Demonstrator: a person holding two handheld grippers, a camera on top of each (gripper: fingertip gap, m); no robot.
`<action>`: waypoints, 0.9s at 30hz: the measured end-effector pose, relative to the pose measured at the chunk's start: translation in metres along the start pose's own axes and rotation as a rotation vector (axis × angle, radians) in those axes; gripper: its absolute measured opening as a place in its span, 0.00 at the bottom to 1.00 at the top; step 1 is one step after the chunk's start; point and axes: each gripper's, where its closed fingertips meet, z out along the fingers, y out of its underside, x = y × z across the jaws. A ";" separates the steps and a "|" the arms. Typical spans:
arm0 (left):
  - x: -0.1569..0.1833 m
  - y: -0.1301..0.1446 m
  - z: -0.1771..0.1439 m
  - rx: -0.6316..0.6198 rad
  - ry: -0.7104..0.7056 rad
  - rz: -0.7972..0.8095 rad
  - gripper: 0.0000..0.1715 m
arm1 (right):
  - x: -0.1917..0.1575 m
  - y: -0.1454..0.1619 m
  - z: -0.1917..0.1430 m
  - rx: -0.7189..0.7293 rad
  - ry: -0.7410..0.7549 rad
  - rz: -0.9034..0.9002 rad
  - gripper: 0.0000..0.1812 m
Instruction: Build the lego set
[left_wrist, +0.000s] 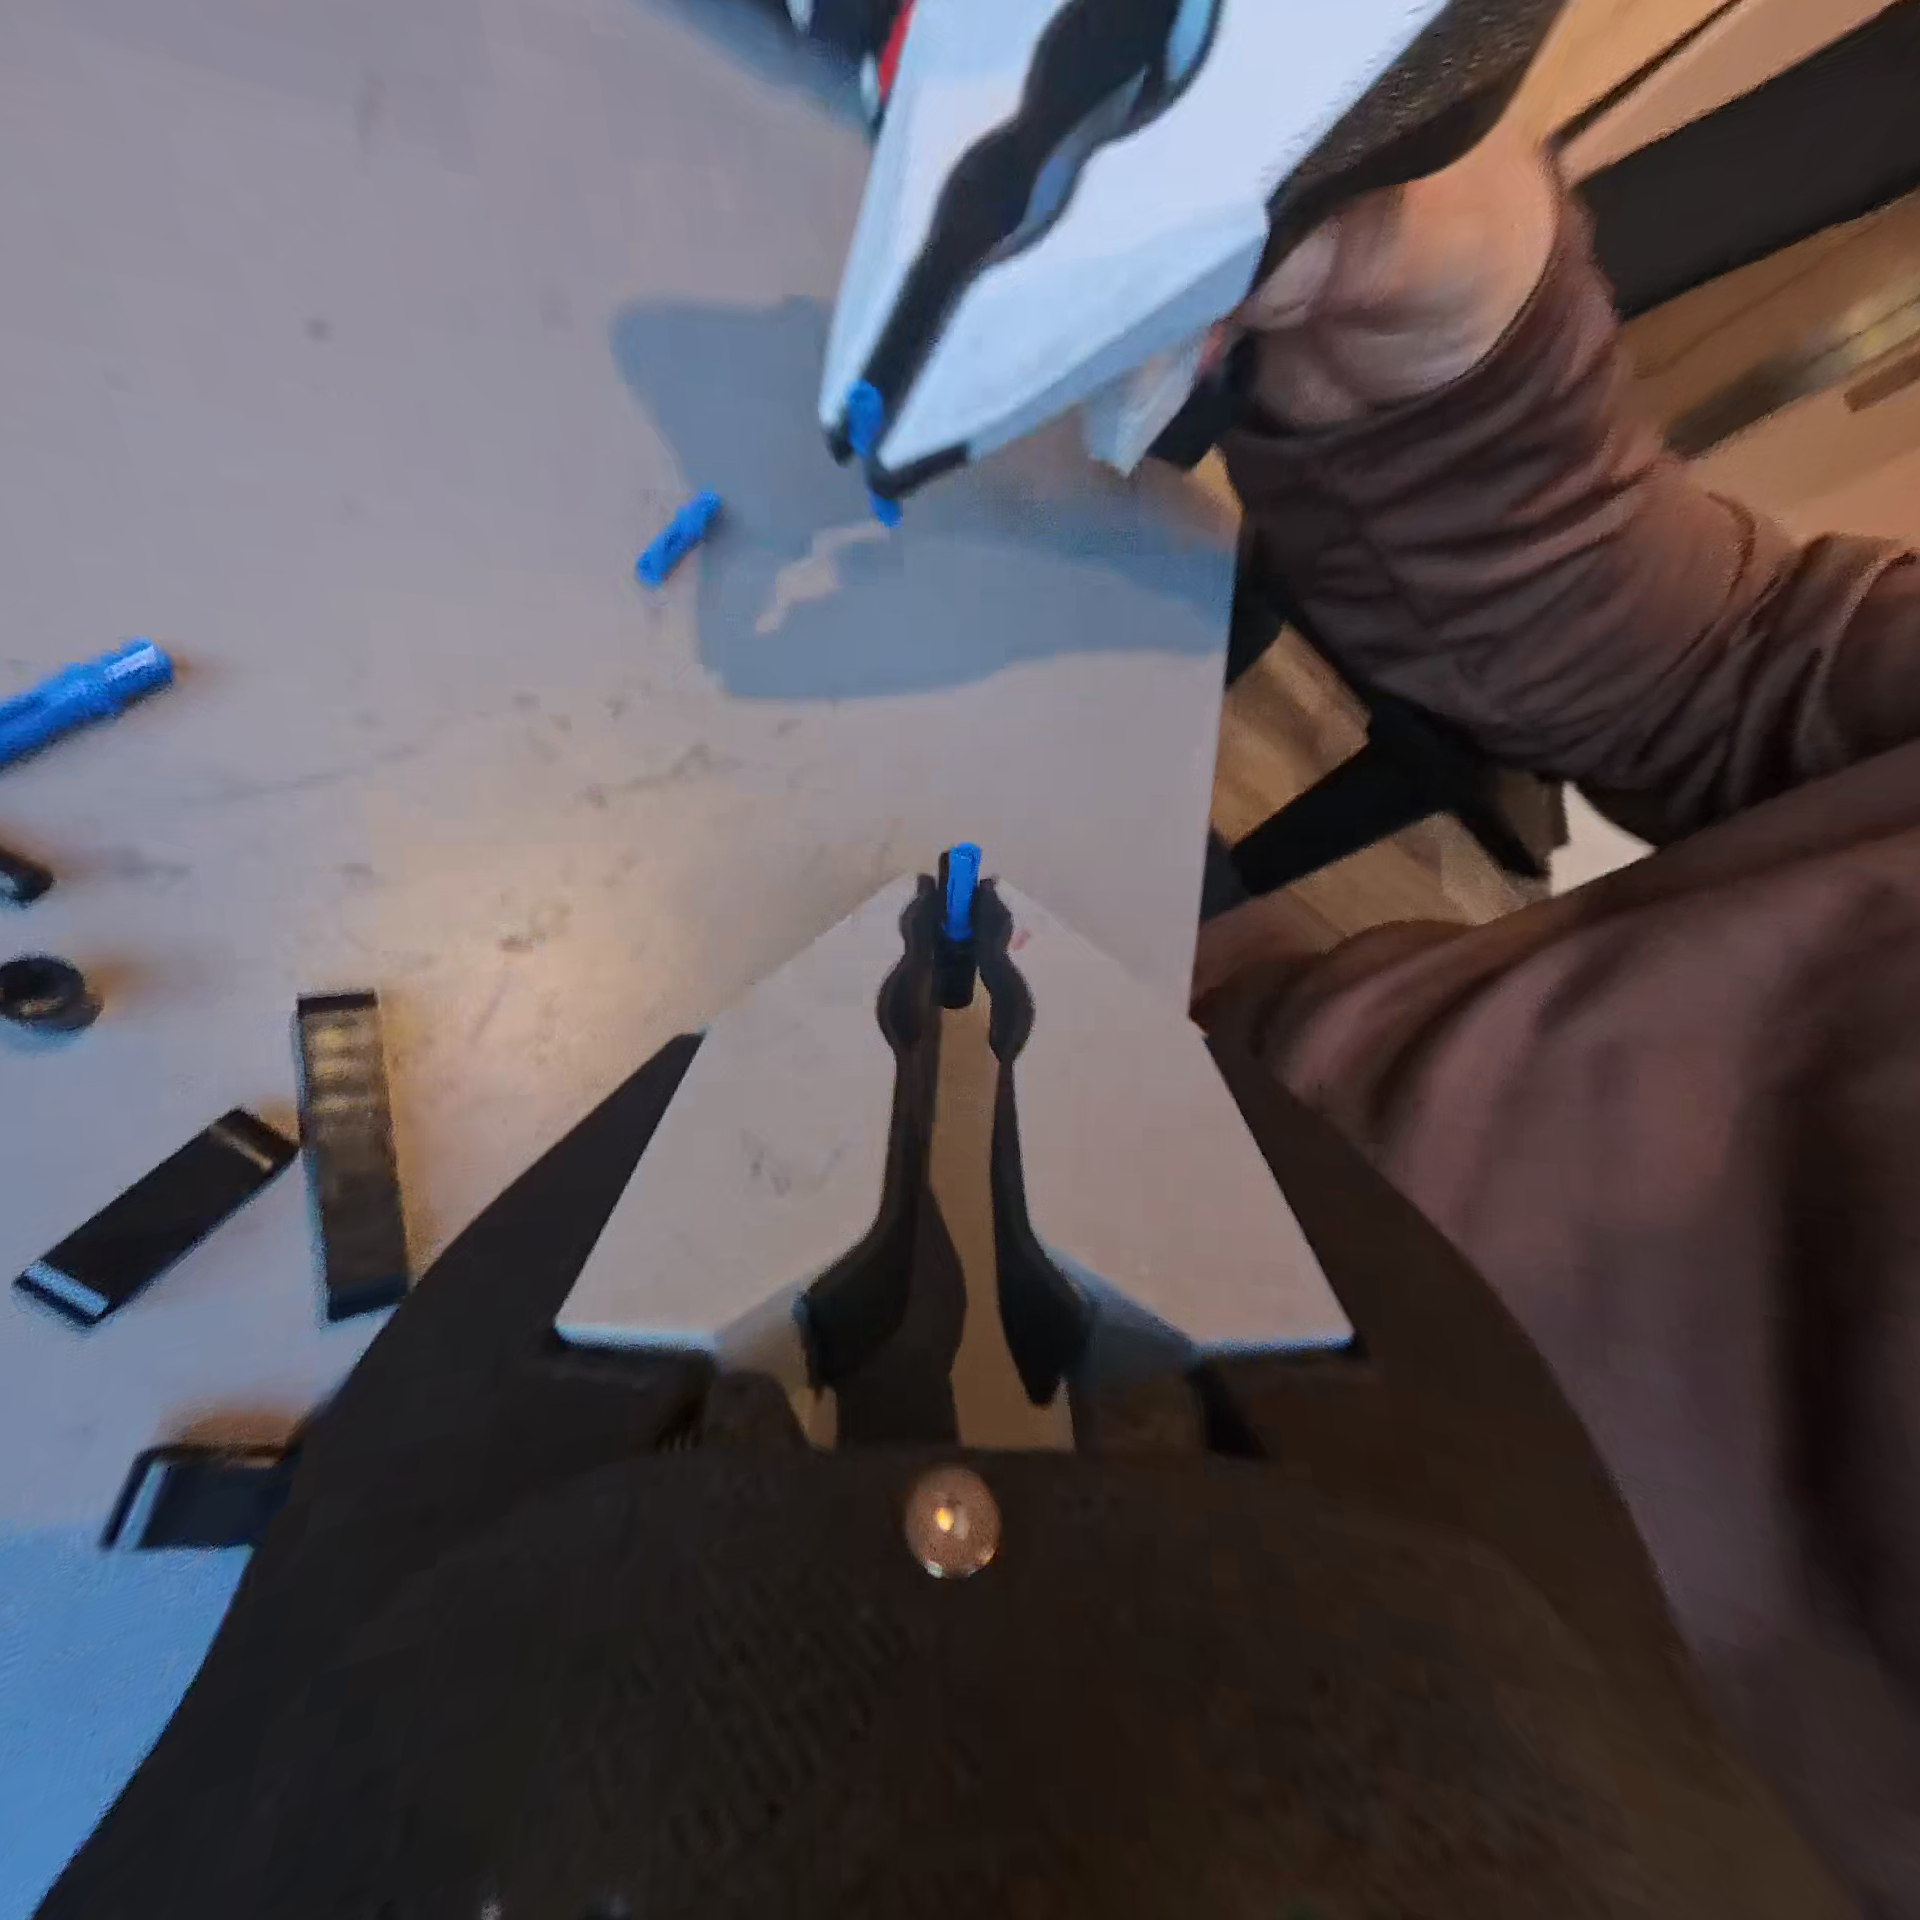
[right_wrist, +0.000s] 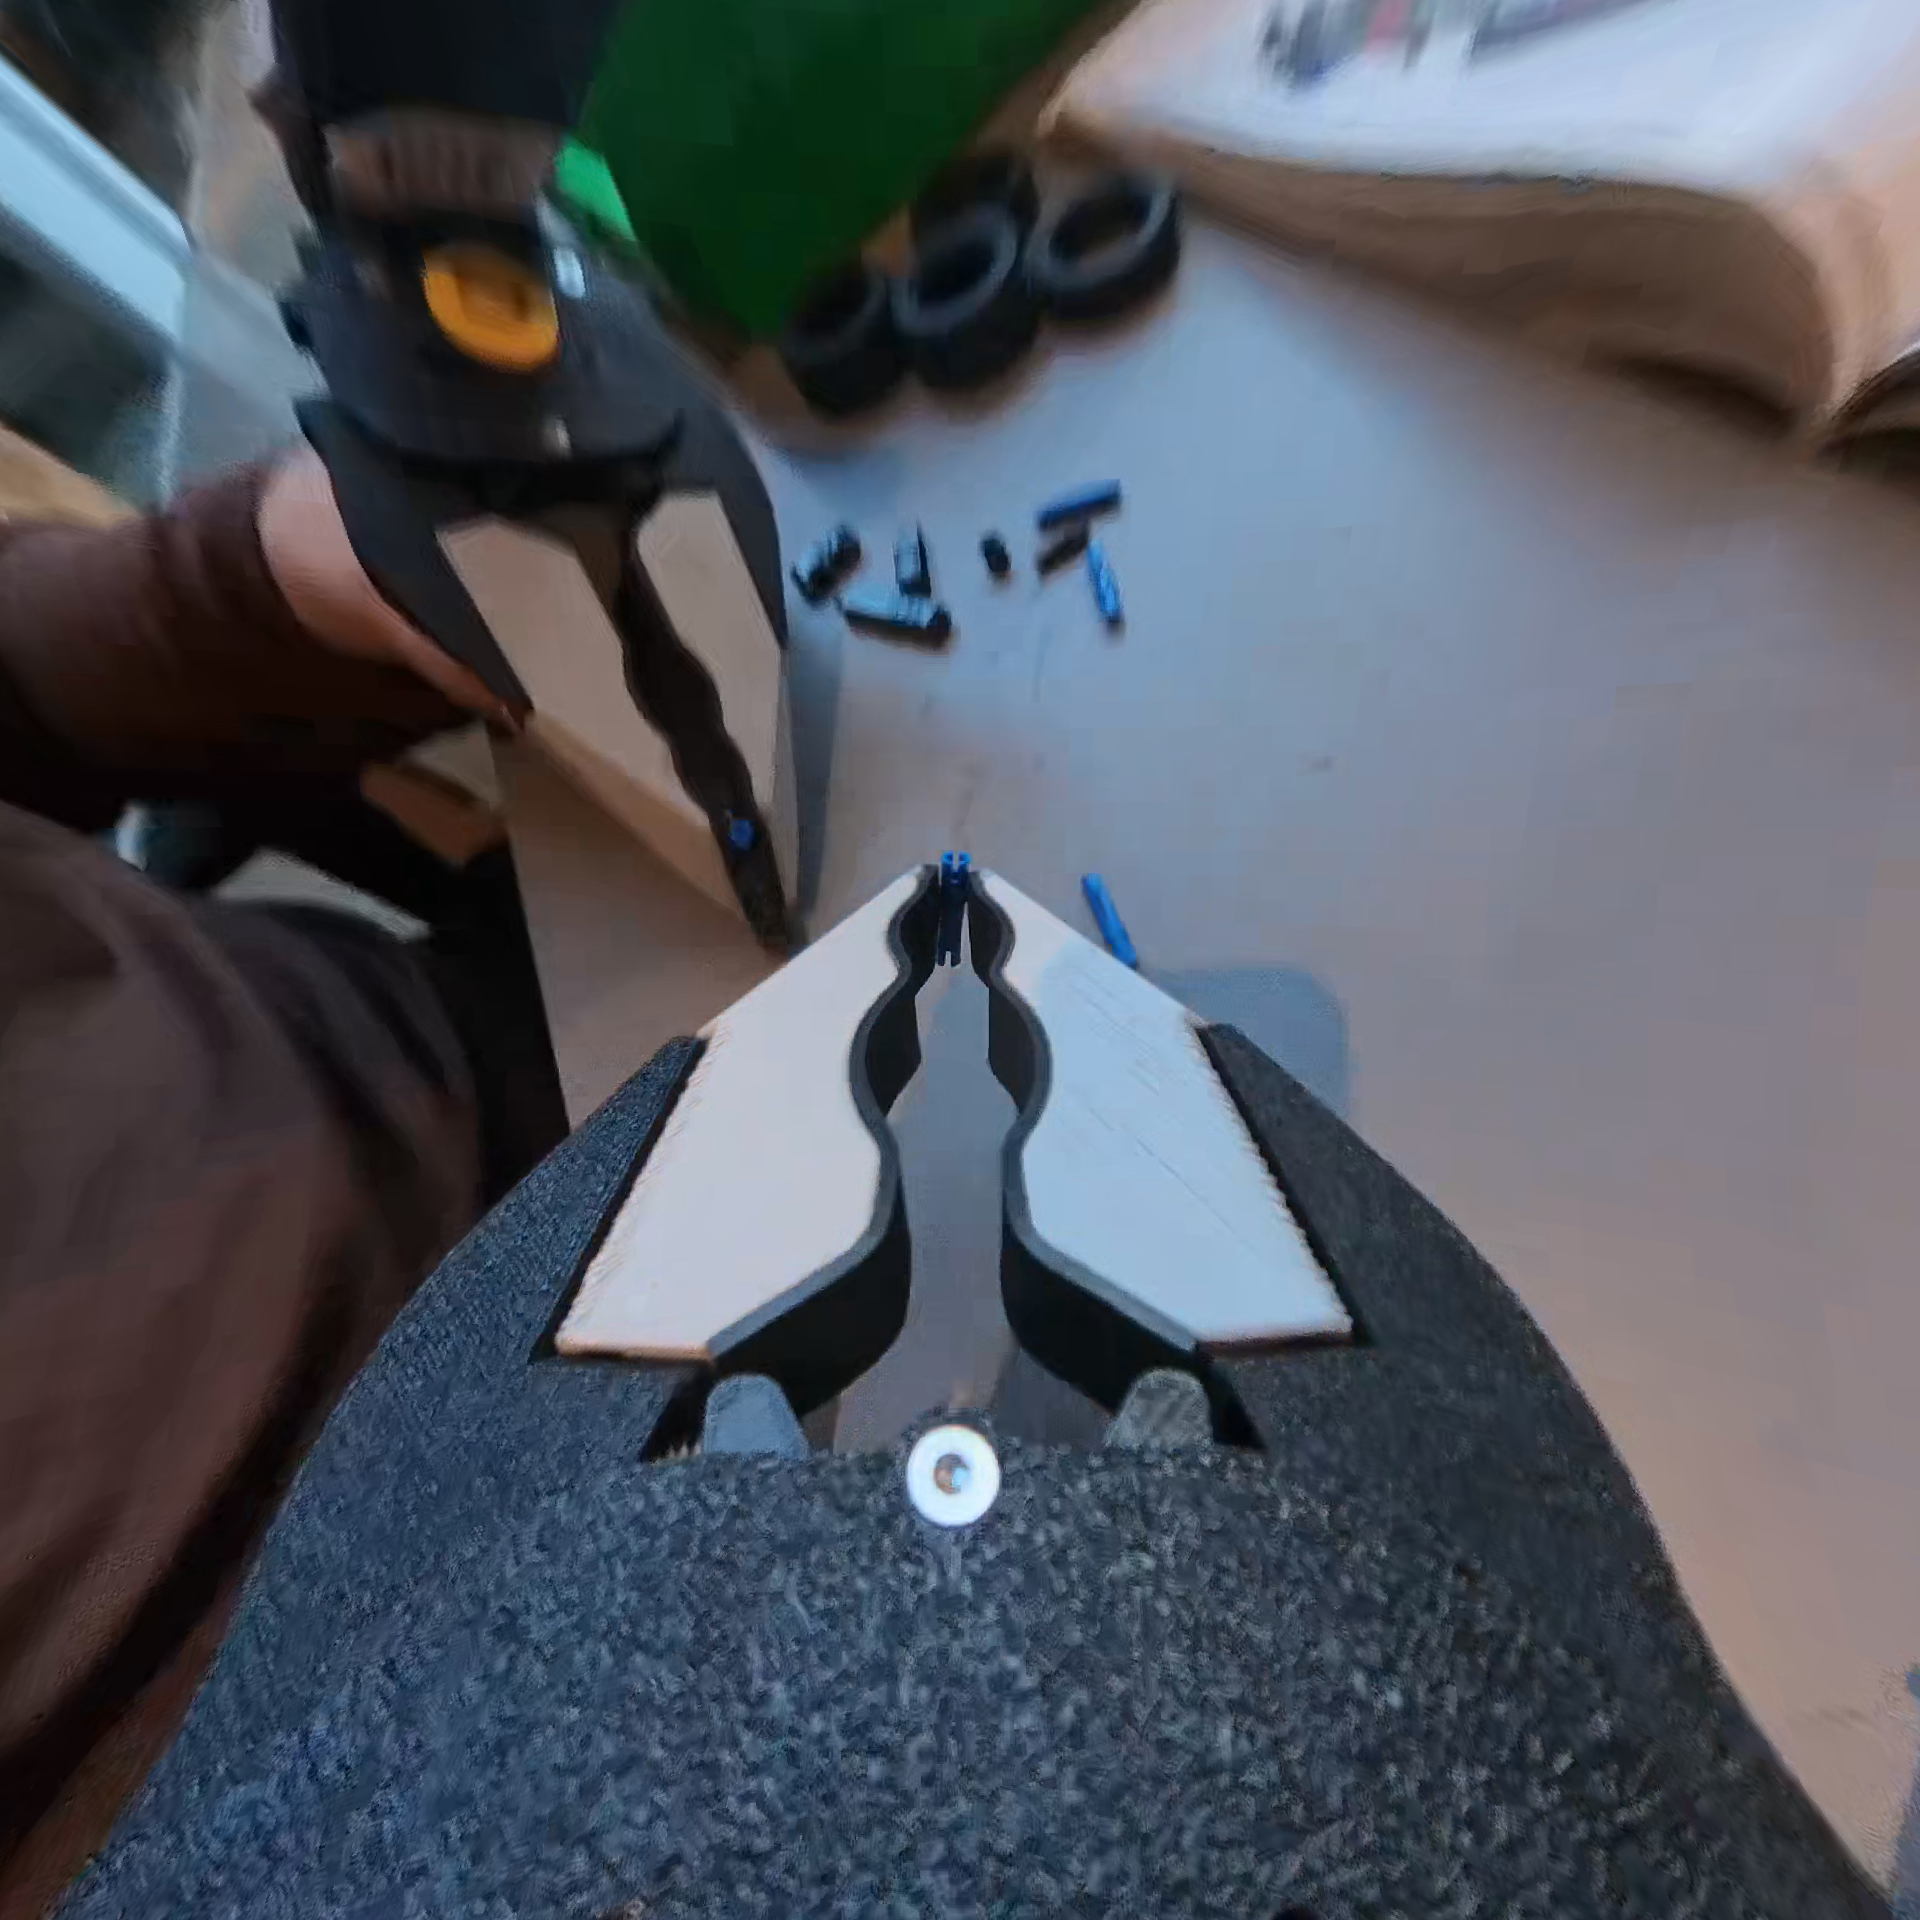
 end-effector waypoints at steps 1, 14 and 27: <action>-0.003 0.006 0.000 -0.048 -0.007 -0.004 0.03 | 0.001 0.011 0.004 -0.057 0.014 -0.015 0.03; -0.011 0.004 -0.024 -0.072 -0.056 0.052 0.28 | 0.009 0.035 0.001 -0.175 0.210 -0.240 0.13; -0.003 0.025 -0.019 -0.176 -0.177 0.249 0.20 | -0.046 0.044 0.033 -0.177 0.055 -0.444 0.15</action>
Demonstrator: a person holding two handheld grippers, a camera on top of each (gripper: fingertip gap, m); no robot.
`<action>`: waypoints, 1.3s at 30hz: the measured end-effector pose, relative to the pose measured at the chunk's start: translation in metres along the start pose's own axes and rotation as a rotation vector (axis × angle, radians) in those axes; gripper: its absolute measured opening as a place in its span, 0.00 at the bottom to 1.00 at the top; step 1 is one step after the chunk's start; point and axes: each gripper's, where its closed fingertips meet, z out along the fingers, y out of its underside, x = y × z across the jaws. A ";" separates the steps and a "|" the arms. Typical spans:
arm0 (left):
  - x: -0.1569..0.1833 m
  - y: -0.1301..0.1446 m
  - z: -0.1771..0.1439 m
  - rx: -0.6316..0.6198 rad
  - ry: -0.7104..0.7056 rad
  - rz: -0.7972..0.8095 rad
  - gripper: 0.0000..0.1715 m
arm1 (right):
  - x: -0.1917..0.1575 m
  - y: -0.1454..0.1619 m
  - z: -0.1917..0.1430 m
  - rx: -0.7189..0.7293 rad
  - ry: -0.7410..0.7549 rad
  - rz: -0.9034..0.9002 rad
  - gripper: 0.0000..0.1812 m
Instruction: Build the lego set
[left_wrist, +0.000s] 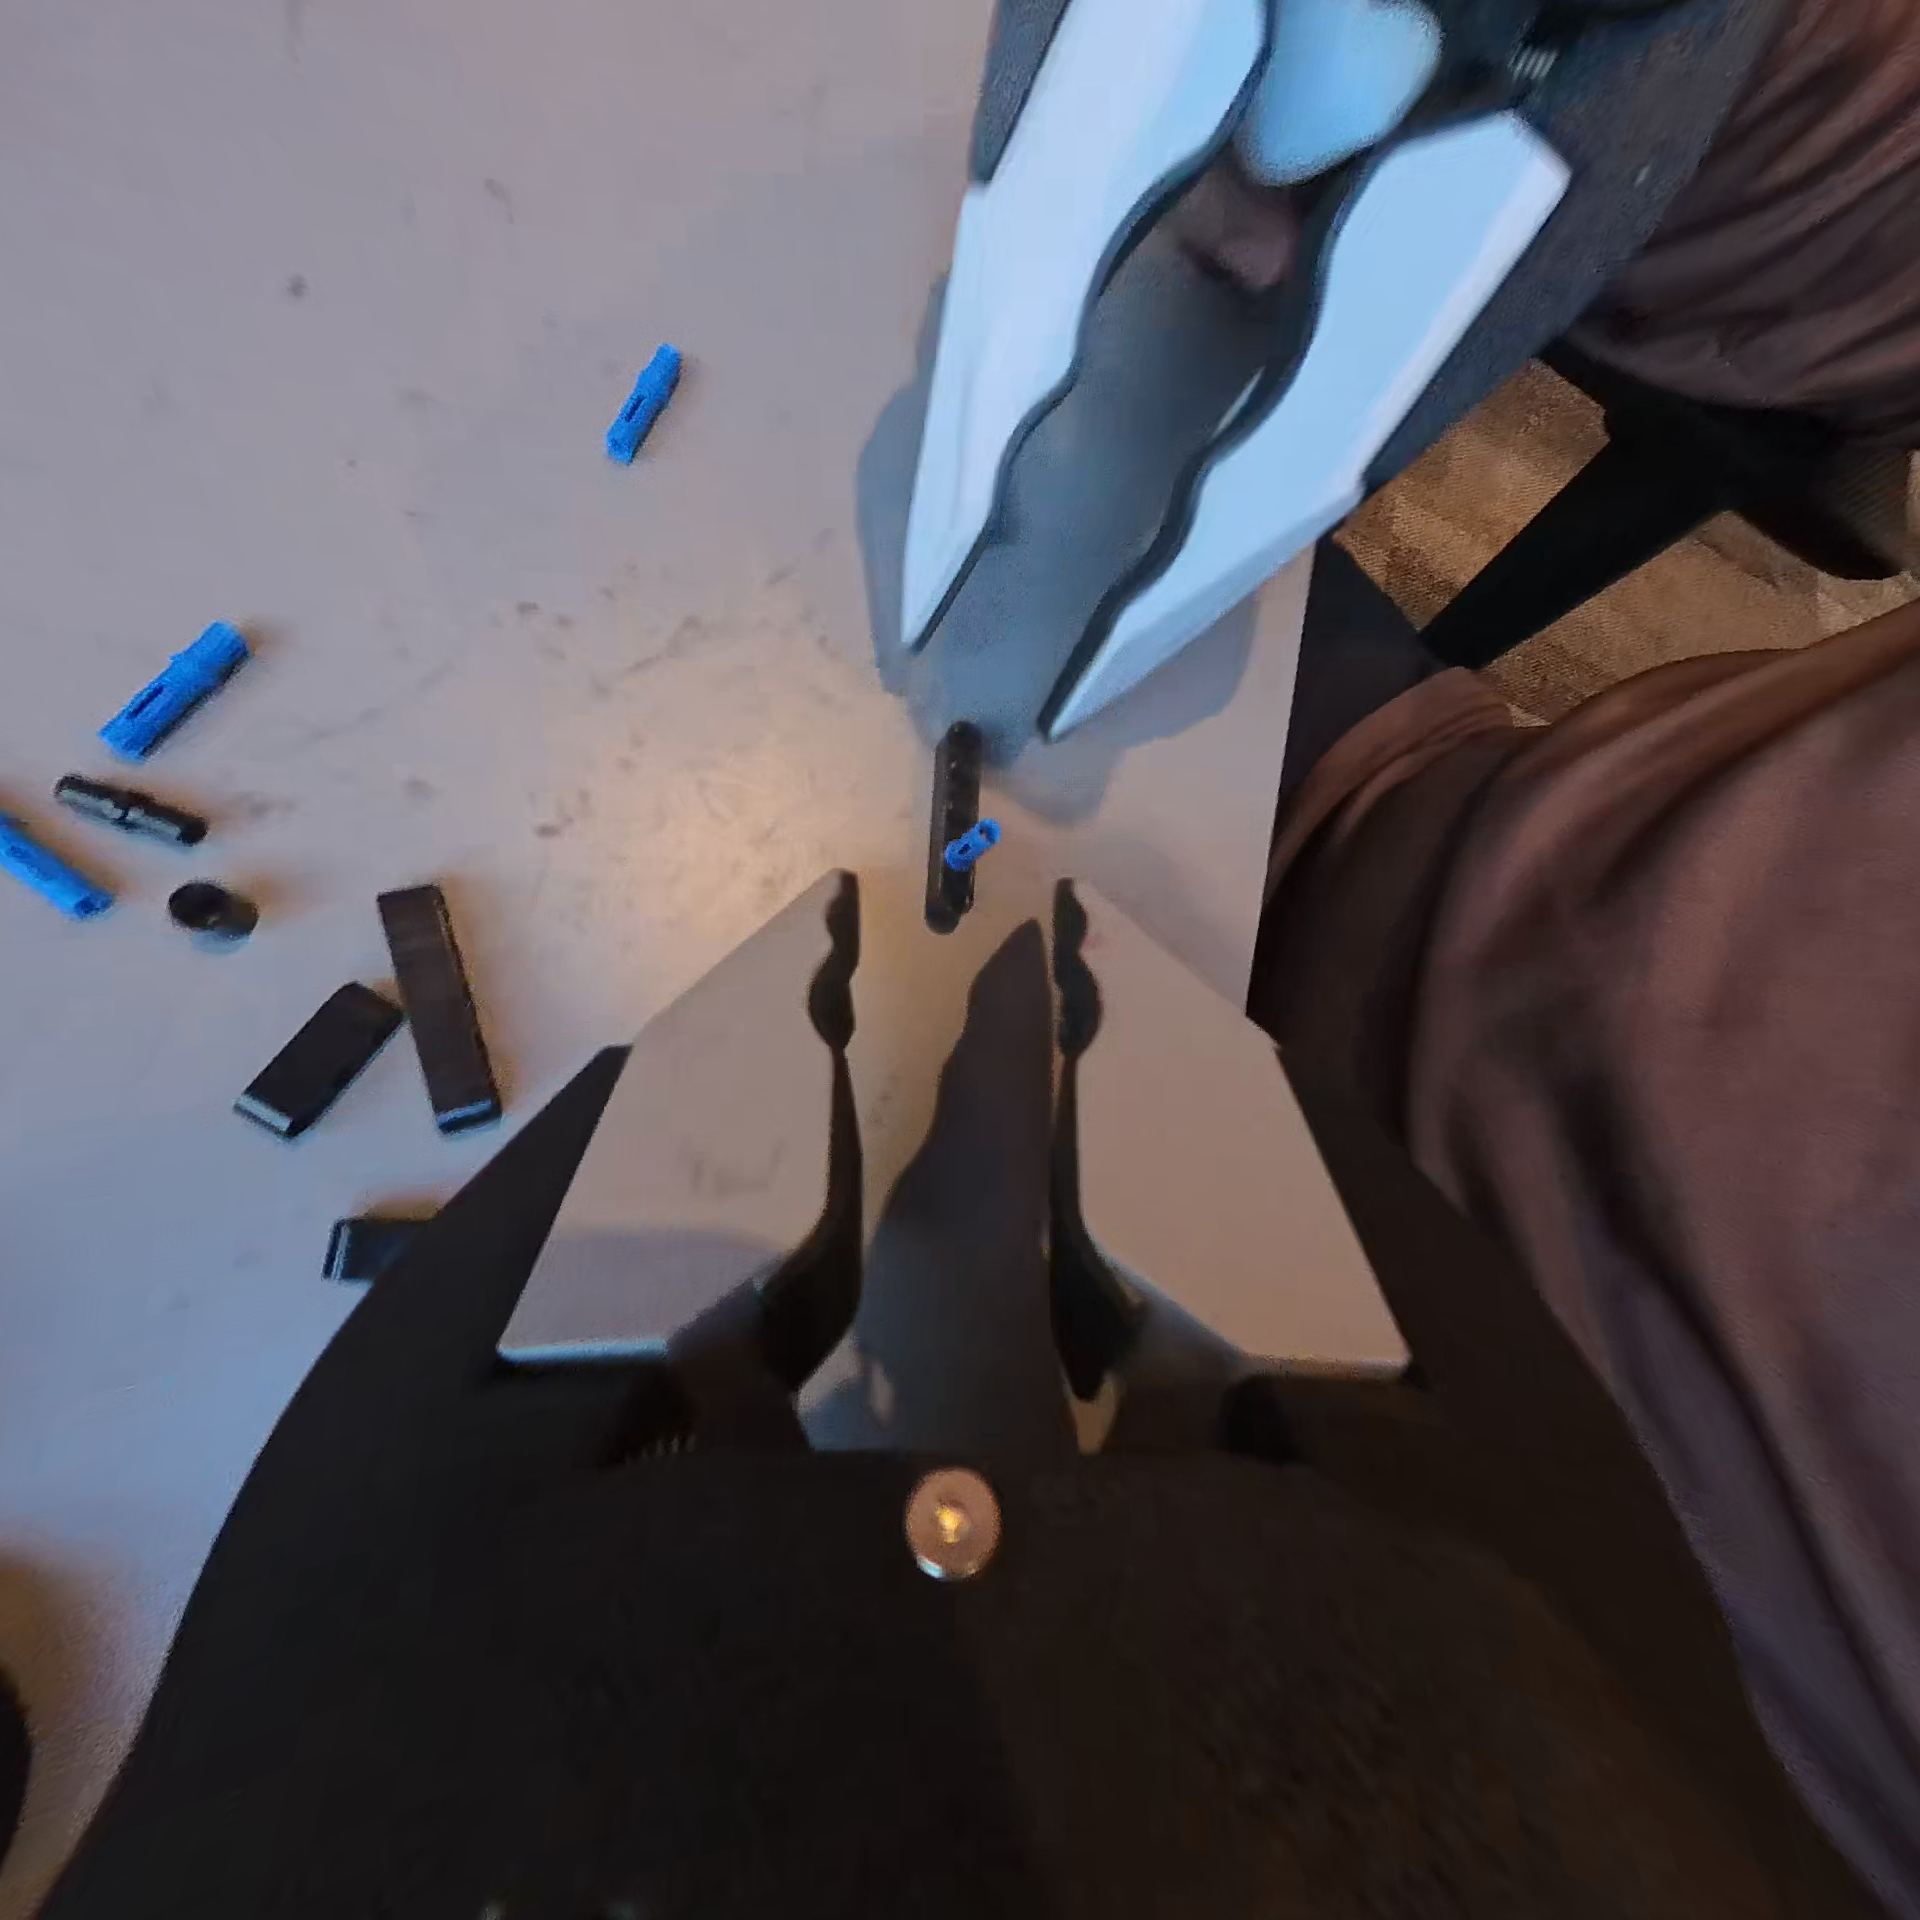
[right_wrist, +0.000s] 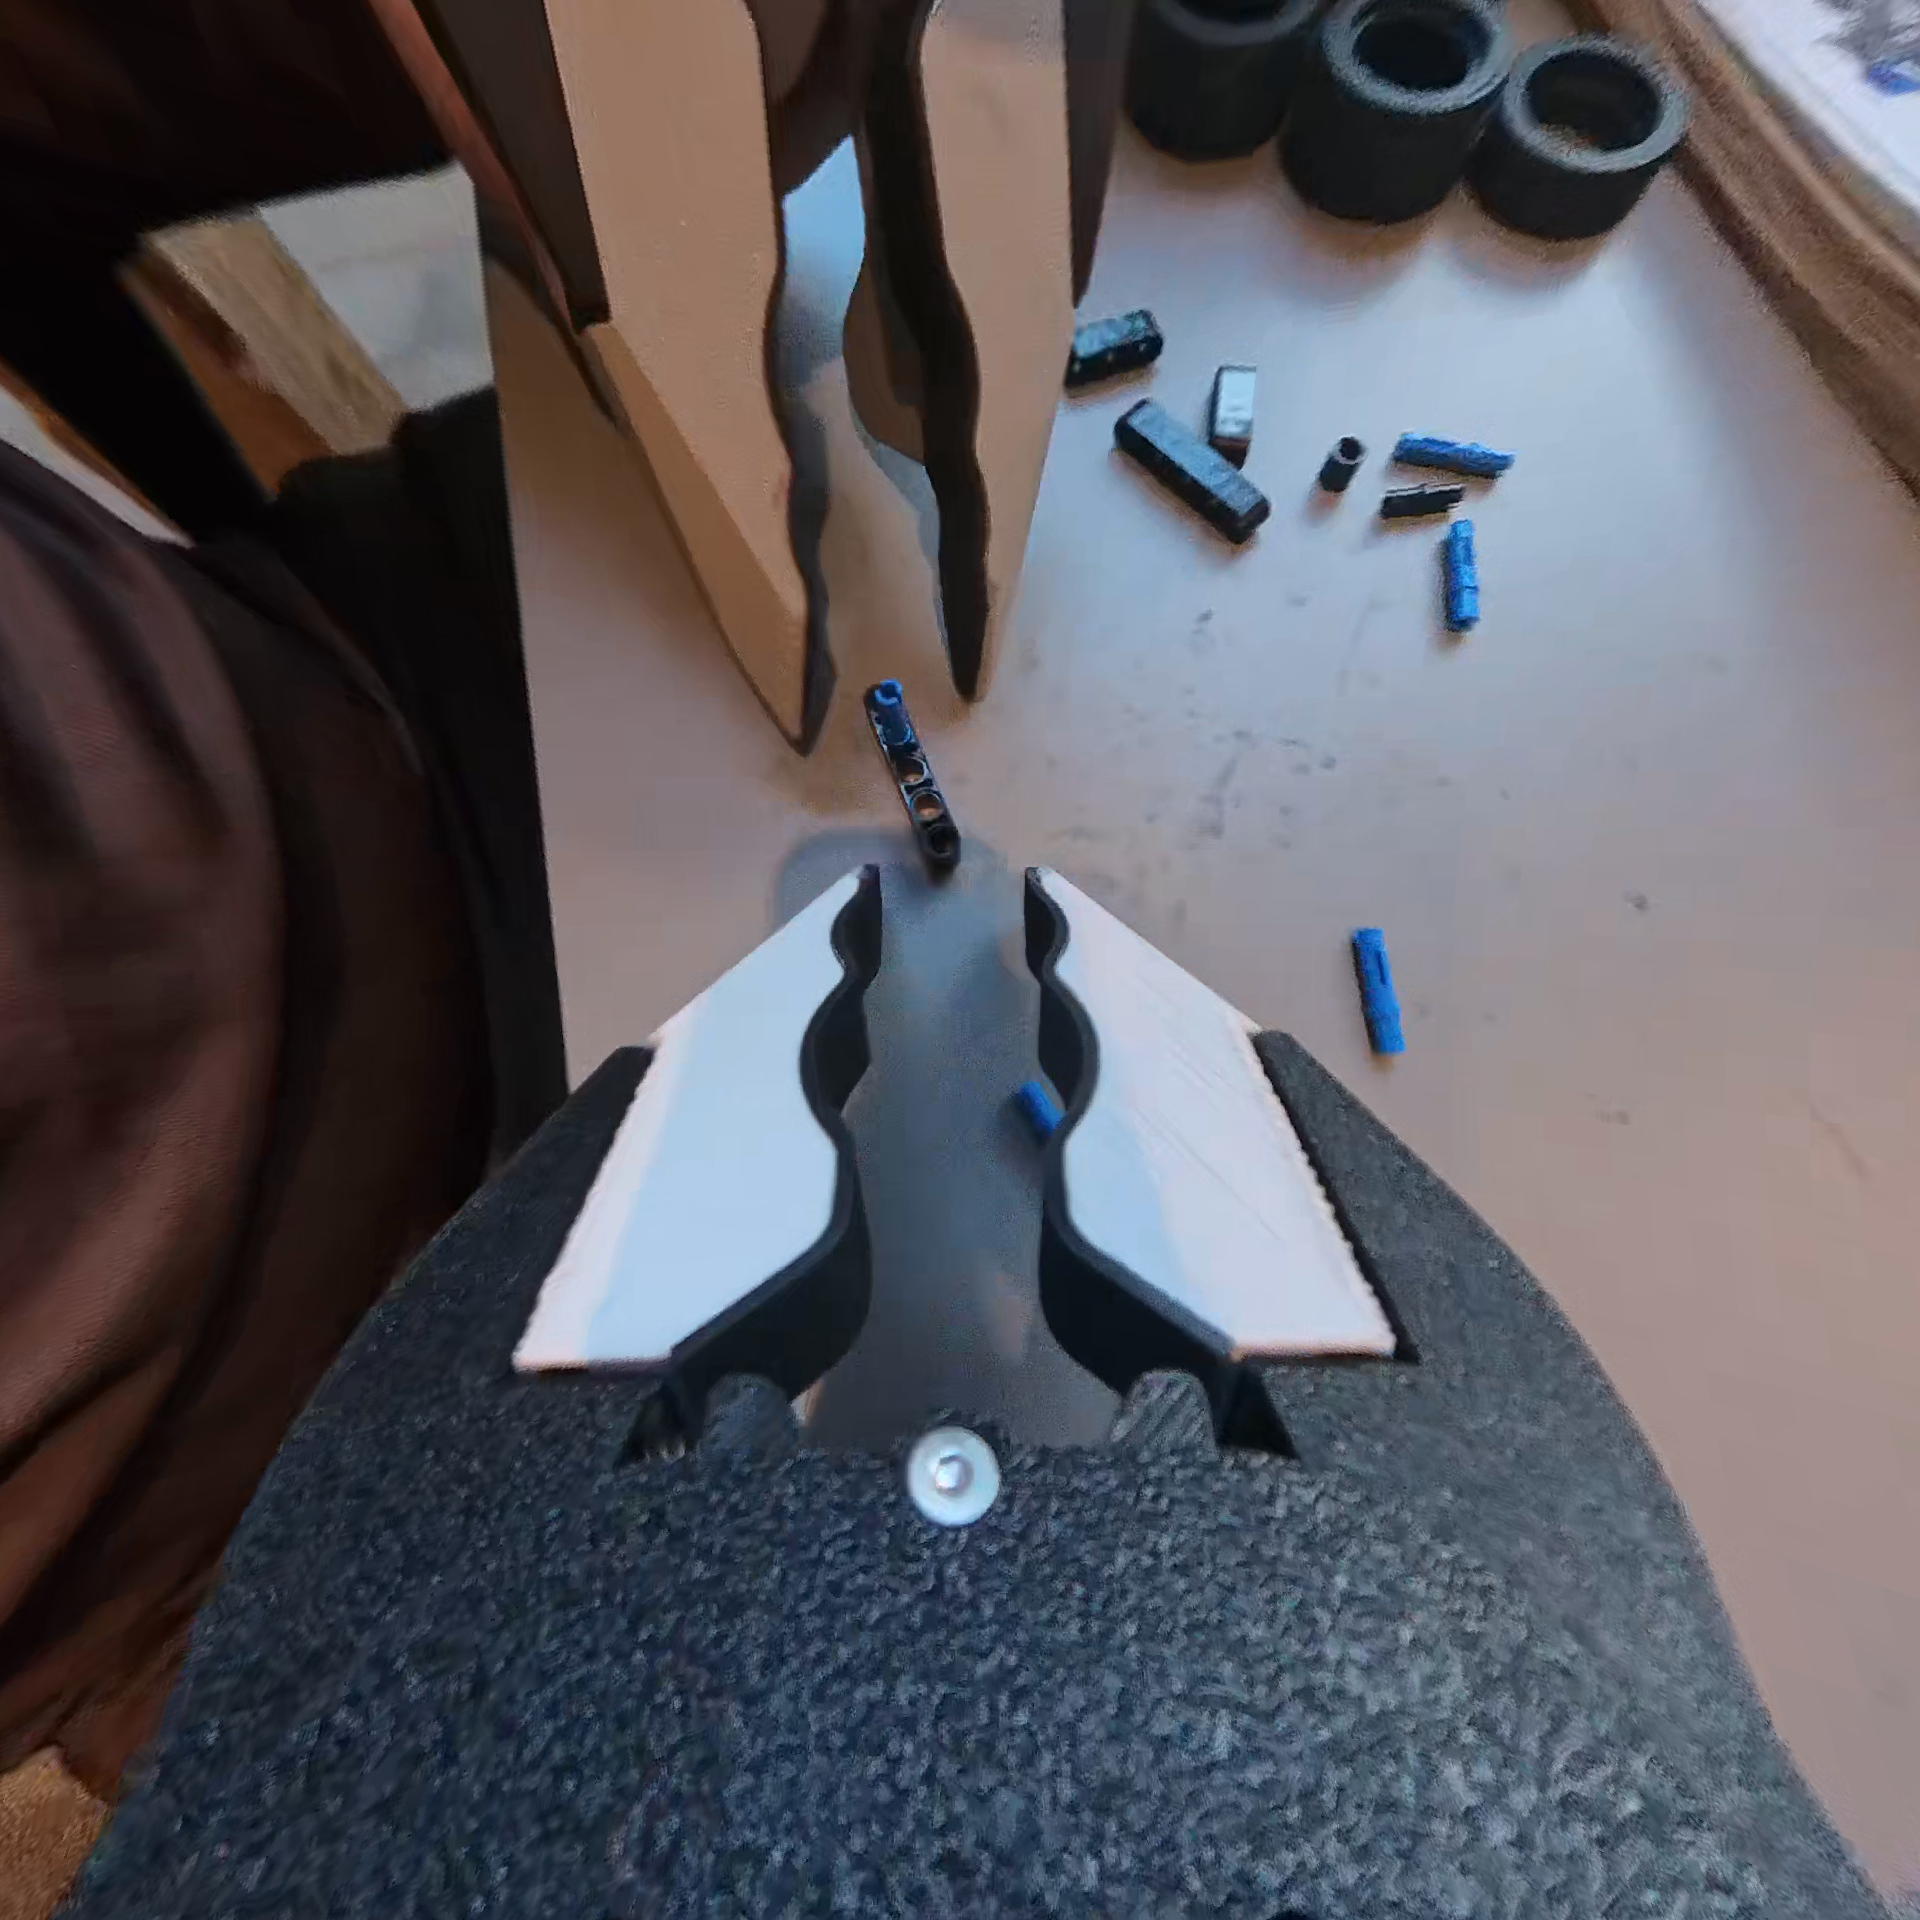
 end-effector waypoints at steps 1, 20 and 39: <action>0.000 -0.001 0.003 0.001 0.004 0.004 0.15 | 0.000 0.002 0.006 -0.022 -0.001 -0.015 0.15; 0.005 -0.023 -0.020 0.175 0.050 0.194 0.18 | -0.016 -0.014 -0.006 0.098 -0.399 0.461 0.04; -0.031 -0.021 -0.002 0.137 -0.407 0.538 0.21 | 0.003 -0.030 -0.051 0.323 -0.452 0.659 0.04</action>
